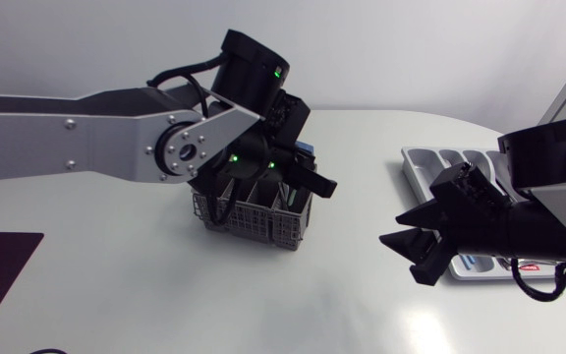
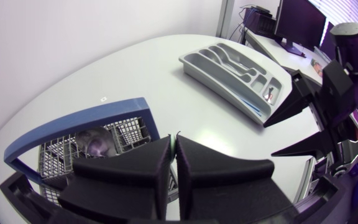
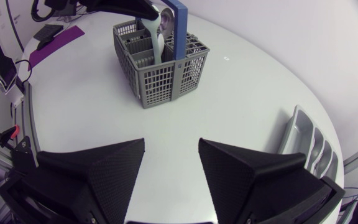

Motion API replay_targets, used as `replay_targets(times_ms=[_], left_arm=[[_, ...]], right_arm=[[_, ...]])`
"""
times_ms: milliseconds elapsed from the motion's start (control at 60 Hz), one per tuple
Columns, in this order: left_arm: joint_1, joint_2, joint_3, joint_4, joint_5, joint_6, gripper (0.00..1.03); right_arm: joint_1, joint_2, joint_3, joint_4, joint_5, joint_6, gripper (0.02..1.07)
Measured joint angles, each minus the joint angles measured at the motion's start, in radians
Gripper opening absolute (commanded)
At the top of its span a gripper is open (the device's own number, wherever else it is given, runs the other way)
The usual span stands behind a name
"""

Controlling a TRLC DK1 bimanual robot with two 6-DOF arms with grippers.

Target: Sort the cutlery from the basket into the organizer compartments.

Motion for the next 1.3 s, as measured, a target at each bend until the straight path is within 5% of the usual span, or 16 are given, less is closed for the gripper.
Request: replay_targets(times_ms=[450,850,1300], left_arm=[[0.004,-0.165,-0.019,-0.048,0.295,0.173,0.03],[0.056,-0.109,0.038,-0.258,0.616,0.346,0.03],[0.061,-0.069,0.106,-0.348,0.817,0.393,0.03]], right_arm=[[-0.039,-0.057,0.000,-0.007,-0.148,-0.057,0.66],[-0.105,-0.055,0.011,-0.061,-0.336,-0.174,0.66],[0.027,-0.079,0.035,-0.061,-0.383,-0.218,0.61]])
